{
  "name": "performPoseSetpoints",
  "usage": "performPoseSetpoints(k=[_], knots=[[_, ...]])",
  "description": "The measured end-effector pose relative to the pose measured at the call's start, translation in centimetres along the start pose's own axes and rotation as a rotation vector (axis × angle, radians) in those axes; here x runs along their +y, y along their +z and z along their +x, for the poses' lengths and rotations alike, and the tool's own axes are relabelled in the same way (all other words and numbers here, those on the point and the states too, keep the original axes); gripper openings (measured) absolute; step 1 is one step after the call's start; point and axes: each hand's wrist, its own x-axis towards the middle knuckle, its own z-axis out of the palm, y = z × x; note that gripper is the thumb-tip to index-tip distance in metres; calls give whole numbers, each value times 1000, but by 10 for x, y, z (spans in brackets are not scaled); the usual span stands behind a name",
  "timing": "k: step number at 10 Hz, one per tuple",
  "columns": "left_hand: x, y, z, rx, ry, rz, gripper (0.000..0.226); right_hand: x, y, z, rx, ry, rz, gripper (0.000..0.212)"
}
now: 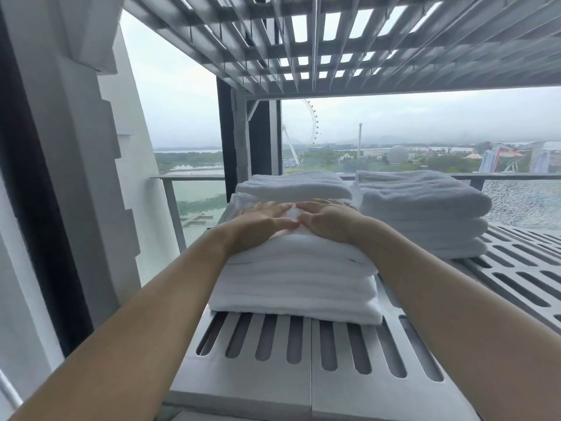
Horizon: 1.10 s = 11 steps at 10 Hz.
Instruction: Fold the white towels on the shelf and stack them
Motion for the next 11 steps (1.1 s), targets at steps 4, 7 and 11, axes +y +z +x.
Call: performPoseSetpoints(k=[4, 7, 11], knots=[[26, 1, -45, 305, 85, 132, 48, -4, -15, -51, 356, -40, 230, 26], [49, 26, -91, 335, 15, 347, 81, 4, -24, -119, 266, -192, 139, 30], [184, 66, -184, 603, 129, 439, 51, 50, -71, -268, 478, -273, 22, 35]])
